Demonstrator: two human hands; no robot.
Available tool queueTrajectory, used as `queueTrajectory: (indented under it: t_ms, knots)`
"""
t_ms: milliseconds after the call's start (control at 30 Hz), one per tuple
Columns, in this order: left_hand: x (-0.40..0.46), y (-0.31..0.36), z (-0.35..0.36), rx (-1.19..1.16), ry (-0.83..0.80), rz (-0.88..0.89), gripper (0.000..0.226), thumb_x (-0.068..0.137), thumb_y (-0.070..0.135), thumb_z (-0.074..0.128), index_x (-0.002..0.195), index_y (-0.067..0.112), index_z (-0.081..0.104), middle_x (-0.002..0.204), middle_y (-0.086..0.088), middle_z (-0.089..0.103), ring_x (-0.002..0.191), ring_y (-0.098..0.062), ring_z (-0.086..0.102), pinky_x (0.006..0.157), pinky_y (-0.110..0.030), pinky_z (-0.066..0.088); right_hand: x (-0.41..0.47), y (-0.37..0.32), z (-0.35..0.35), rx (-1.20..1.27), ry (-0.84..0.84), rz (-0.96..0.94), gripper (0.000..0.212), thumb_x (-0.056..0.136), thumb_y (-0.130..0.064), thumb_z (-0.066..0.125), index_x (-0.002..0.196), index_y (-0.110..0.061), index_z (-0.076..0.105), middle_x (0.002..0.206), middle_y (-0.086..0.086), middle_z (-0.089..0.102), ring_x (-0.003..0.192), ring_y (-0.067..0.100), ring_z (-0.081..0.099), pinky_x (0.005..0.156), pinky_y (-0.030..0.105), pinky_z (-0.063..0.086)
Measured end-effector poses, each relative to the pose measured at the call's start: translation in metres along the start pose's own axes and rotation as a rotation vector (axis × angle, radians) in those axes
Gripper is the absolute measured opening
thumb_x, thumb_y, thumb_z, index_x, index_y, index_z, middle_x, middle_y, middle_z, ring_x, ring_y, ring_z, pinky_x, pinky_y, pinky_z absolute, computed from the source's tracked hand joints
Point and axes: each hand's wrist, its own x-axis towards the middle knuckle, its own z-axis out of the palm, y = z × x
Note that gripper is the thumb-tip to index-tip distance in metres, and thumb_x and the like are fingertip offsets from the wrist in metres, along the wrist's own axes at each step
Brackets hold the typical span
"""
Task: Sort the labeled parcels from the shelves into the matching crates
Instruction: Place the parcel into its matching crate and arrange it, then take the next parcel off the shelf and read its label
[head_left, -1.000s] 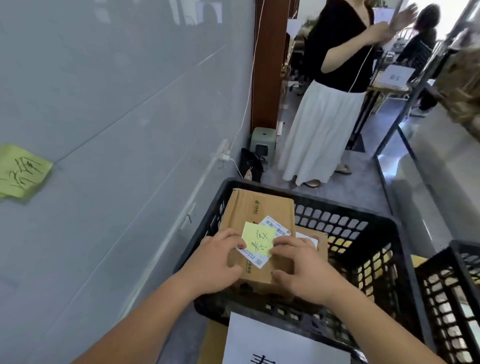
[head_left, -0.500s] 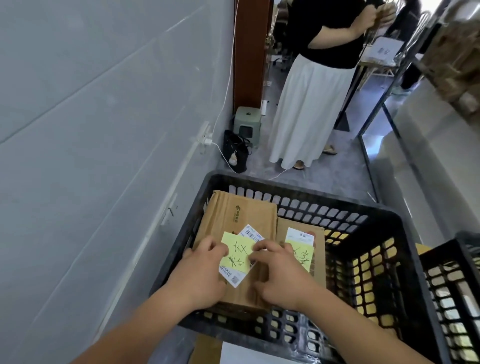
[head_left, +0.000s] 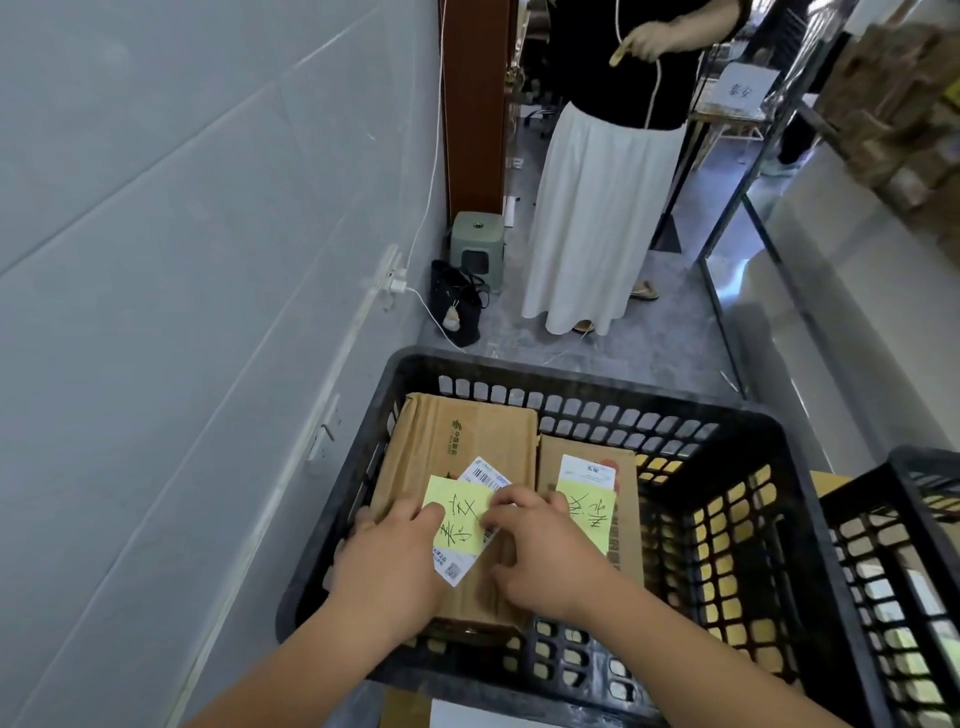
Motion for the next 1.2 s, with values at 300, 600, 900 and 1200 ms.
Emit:
queueTrajectory:
  t_ms: [300,600,900,1200]
  knots:
    - [-0.008,-0.007,0.000,0.164,-0.115,0.059,0.118,0.065,0.077,0.071,0.157,0.028,0.015,0.168,0.004,0.007,0.155,-0.028,-0.003,0.125,-0.044,0.012,0.000,-0.005,0.005,0.049,-0.014,0.045,0.059,0.083,-0.019,0.067,0.142,-0.023,0.057,0.148,-0.012,0.034,0.132,0.030,0.026,0.116,0.036,0.031]
    - [-0.004,-0.002,-0.017,0.152,-0.069,0.132,0.092,0.070,0.083,0.058,0.144,0.030,0.041,0.150,0.005,0.040,0.137,-0.019,0.036,0.107,-0.039,0.043,-0.017,-0.001,-0.014,-0.032,0.021,0.023,0.063,0.090,-0.035,0.069,0.149,-0.028,0.049,0.157,-0.011,0.035,0.138,0.026,0.033,0.117,0.041,0.035]
    - [-0.037,0.075,-0.033,0.041,0.072,0.215,0.084,0.086,0.068,0.059,0.155,0.035,0.026,0.165,0.003,0.021,0.151,-0.023,0.017,0.119,-0.042,0.028,-0.112,0.033,-0.054,-0.137,0.190,0.046,0.064,0.095,-0.045,0.062,0.154,-0.036,0.038,0.162,-0.008,0.032,0.149,0.022,0.024,0.122,0.043,0.029]
    - [-0.115,0.236,-0.015,0.087,0.136,0.455,0.082,0.086,0.069,0.058,0.154,0.039,0.026,0.162,0.004,0.026,0.149,-0.021,0.022,0.118,-0.041,0.029,-0.281,0.110,-0.086,-0.163,0.429,0.188,0.065,0.096,-0.056,0.056,0.155,-0.036,0.036,0.163,-0.005,0.031,0.150,0.021,0.021,0.126,0.042,0.012]
